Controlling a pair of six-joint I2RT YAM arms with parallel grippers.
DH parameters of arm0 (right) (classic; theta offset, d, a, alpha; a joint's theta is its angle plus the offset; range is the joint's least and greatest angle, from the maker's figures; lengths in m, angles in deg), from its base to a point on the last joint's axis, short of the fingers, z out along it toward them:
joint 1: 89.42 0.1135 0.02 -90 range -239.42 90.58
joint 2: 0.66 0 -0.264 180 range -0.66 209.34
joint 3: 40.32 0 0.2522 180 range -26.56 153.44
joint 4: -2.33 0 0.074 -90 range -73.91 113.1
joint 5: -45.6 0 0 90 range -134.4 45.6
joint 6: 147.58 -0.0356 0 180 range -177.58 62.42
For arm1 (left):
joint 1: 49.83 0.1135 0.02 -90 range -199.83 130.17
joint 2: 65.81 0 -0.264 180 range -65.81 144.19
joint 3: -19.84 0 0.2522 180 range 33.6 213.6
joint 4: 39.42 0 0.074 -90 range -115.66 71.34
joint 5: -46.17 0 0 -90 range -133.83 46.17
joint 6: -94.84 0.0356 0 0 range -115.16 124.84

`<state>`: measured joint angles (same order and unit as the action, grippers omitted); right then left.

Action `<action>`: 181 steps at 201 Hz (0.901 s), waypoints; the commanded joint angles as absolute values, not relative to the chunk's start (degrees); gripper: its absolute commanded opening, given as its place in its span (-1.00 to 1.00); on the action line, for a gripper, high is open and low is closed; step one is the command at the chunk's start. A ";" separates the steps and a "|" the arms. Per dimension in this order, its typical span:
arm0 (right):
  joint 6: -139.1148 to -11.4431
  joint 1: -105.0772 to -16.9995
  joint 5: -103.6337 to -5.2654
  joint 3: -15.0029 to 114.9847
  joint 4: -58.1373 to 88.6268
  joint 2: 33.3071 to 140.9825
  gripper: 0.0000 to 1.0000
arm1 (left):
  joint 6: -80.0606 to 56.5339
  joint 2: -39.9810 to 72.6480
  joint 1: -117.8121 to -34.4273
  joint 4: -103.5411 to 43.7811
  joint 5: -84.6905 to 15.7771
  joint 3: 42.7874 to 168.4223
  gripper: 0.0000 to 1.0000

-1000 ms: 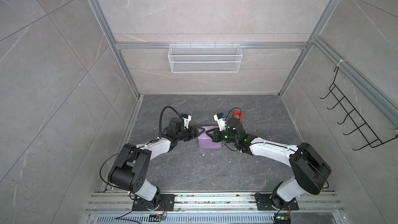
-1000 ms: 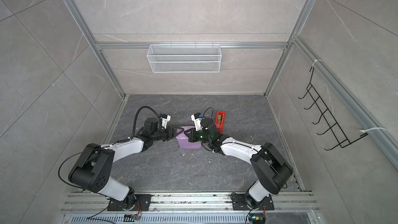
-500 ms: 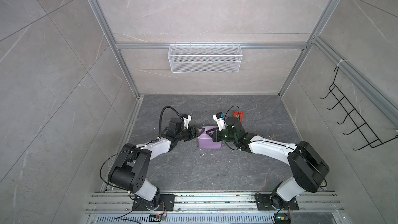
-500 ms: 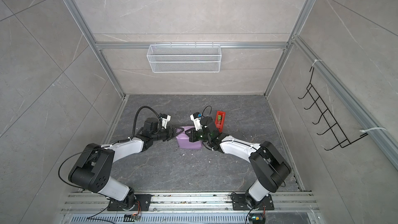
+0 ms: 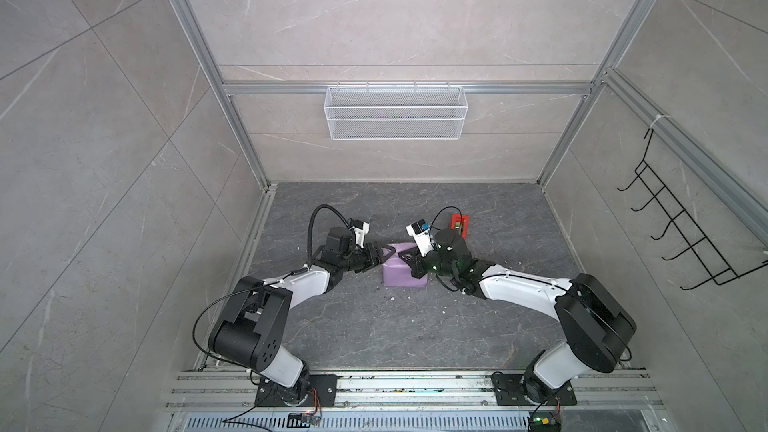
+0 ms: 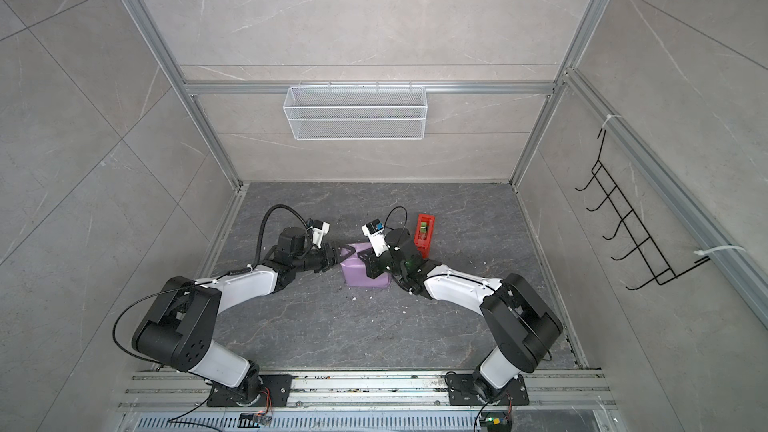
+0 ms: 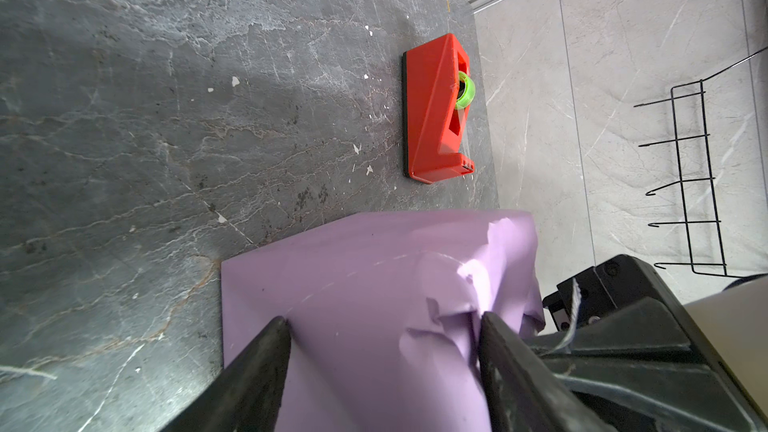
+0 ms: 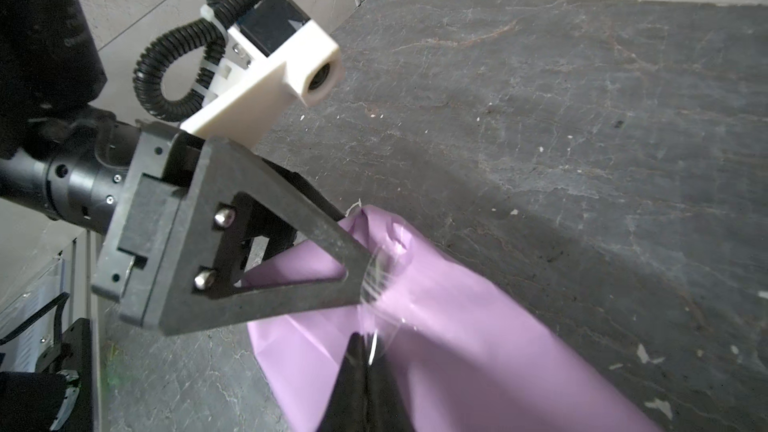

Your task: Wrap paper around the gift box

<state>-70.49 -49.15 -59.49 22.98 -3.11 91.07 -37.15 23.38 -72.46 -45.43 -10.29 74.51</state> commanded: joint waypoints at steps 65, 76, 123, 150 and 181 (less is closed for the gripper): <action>-64.88 -48.52 -55.37 19.80 3.24 92.44 -0.57 | -35.40 25.24 -72.95 -37.74 -11.46 72.06 0.43; -65.11 -48.46 -55.69 20.10 3.35 92.20 -0.53 | -35.47 25.22 -72.95 -37.79 -11.46 72.09 0.43; -66.89 -48.46 -57.20 21.99 3.55 91.62 -0.43 | -35.29 25.24 -72.95 -37.69 -11.43 71.95 0.43; -67.60 -48.53 -57.84 22.98 3.53 91.62 -0.39 | -35.30 25.20 -72.95 -37.58 -11.47 71.97 0.43; -67.52 -48.44 -58.20 24.44 4.06 91.66 -0.35 | -35.32 25.16 -72.95 -37.64 -11.49 71.87 0.43</action>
